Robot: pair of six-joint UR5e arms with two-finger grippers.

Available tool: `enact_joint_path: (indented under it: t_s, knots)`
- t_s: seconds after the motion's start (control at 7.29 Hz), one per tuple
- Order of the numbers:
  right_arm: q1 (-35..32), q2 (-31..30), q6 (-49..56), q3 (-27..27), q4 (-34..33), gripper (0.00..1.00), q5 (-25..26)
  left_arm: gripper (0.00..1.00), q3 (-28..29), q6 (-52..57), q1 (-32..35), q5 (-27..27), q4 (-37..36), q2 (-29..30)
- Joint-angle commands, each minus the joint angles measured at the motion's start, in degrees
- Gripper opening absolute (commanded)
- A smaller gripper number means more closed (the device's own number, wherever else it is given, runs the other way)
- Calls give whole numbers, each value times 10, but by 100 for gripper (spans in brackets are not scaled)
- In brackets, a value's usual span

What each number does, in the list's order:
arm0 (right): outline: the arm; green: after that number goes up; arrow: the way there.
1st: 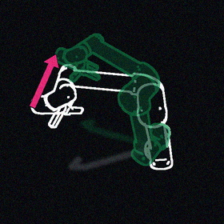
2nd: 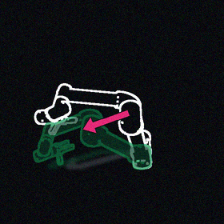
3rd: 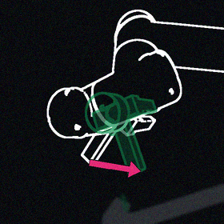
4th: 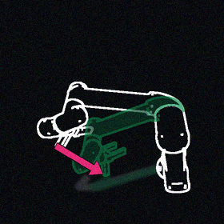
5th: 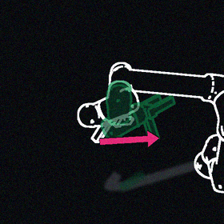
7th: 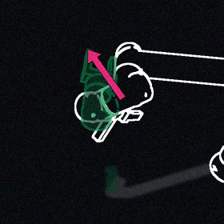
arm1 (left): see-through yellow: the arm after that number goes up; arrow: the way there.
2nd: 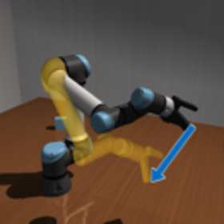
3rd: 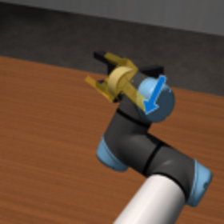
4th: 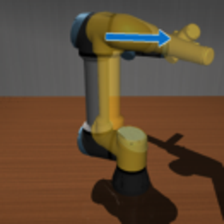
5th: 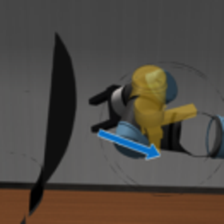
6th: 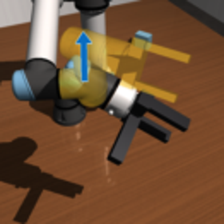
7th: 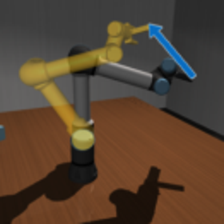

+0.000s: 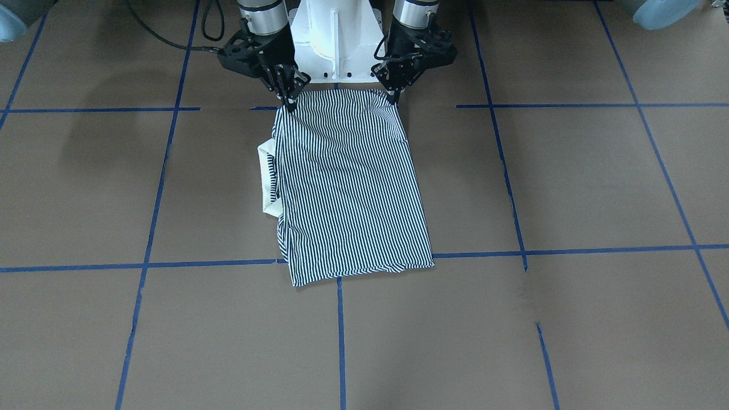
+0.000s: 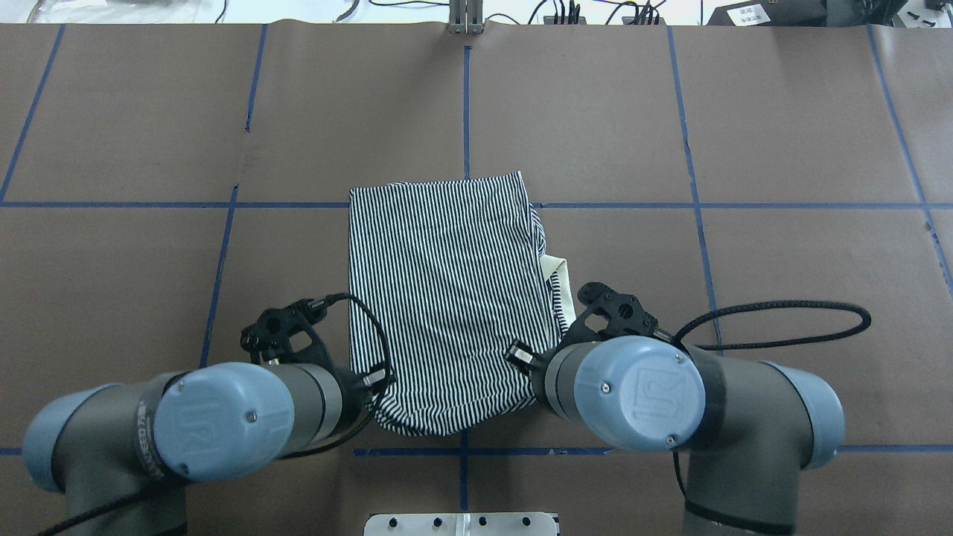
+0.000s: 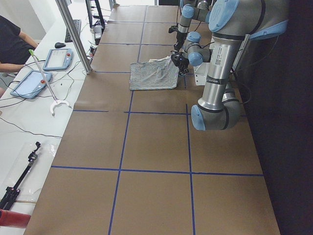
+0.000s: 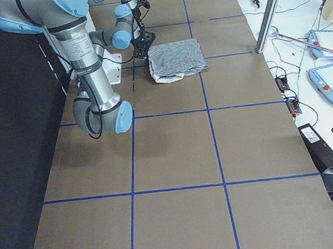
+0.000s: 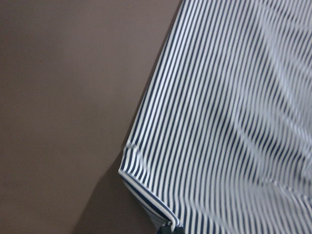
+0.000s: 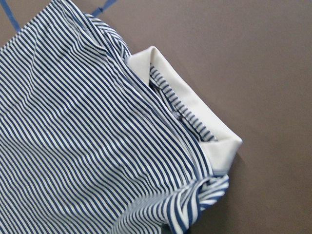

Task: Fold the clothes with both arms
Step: 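Lift the near edge with both grippers and fold it away from the robot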

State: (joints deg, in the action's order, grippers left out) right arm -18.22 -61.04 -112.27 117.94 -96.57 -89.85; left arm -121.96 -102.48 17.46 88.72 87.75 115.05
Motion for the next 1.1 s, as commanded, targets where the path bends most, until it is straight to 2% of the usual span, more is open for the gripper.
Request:
enact_joint_path:
  t_s: [0.0, 0.14, 0.41, 0.55, 0.82, 0.96]
  knots:
    - [-78, 77, 32, -99, 0, 0, -3, 0, 37, 71, 90, 2, 10, 28]
    - [-111, 119, 37, -165, 8, 0, -9, 0, 77, 85, 102, 1, 40, 32]
    - [-155, 145, 54, -306, 144, 0, -43, 0, 186, 93, 132, 0, 154, 40]
    - [-162, 172, 62, -364, 176, 0, -44, 0, 242, 99, 150, 0, 191, 60]
    - [-171, 245, 64, -491, 235, 0, -45, 0, 305, 144, 177, 0, 211, 93]
    - [-177, 245, 73, -510, 257, 12, -45, 0, 349, 145, 185, -1, 267, 95]
